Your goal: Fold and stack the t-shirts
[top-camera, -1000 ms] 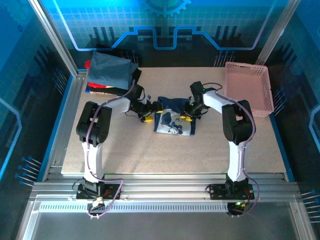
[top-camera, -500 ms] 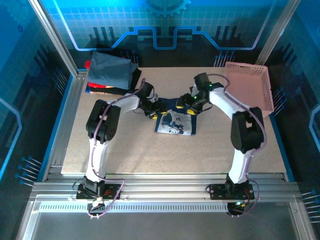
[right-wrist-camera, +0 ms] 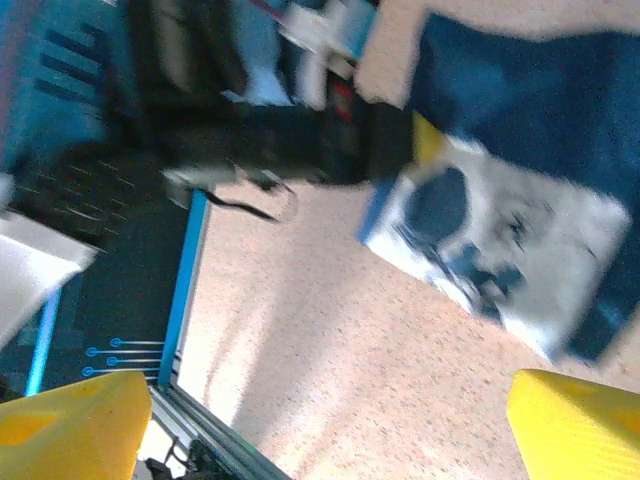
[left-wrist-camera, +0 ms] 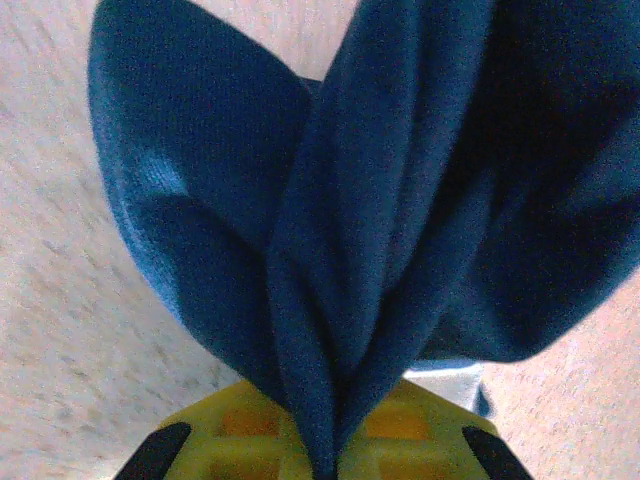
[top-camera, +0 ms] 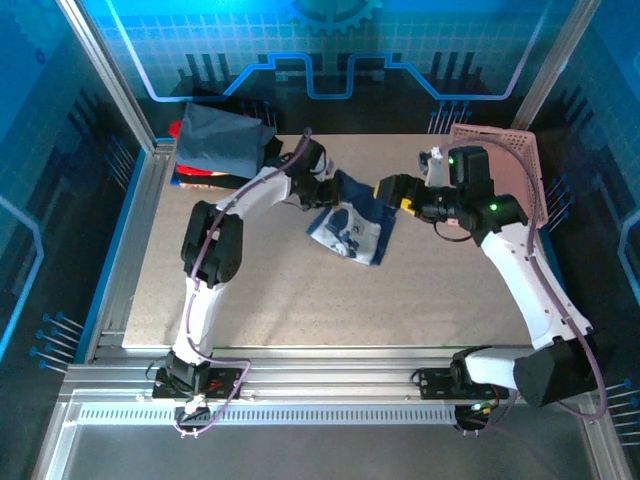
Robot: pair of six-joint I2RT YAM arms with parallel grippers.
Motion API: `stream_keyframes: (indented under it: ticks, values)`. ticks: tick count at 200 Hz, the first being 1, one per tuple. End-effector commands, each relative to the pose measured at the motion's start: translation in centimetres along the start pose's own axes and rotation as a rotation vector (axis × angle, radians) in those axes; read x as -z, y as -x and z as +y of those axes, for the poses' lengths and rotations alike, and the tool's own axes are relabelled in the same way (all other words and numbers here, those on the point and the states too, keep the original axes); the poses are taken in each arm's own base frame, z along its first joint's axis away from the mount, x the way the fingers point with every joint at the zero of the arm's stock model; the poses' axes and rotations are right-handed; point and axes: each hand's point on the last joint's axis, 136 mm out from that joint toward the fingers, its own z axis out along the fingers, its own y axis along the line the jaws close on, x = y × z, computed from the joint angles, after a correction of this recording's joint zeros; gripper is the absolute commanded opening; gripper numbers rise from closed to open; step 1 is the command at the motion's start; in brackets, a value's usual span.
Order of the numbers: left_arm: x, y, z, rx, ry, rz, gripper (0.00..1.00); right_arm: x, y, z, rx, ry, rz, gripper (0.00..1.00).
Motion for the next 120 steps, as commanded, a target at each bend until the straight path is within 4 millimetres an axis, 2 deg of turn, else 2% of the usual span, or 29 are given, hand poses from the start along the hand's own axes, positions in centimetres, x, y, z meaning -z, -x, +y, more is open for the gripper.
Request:
stream_keyframes:
  ticks: [1, 19, 51, 79, 120]
  values:
    - [5.1, 4.2, 1.9, -0.133, 0.063, -0.092, 0.00, 0.7, 0.4, 0.1, 0.003, 0.029, -0.034, 0.94]
    - [7.0, 6.8, 1.9, -0.229, 0.055, -0.147, 0.00, 0.9, 0.4, -0.1, 0.001, 0.022, -0.031, 0.94]
    - [9.2, 10.7, 2.8, -0.331, 0.062, -0.213, 0.00, 0.7, 0.6, -0.3, 0.004, 0.016, -0.031, 0.94]
    - [11.3, 13.1, 4.2, -0.324, 0.012, -0.280, 0.00, 0.3, 1.1, -0.4, -0.006, 0.022, -0.041, 0.94]
    - [15.1, 16.1, 4.1, -0.340, -0.049, -0.395, 0.00, -0.7, 1.4, -0.7, -0.023, 0.007, -0.014, 0.95]
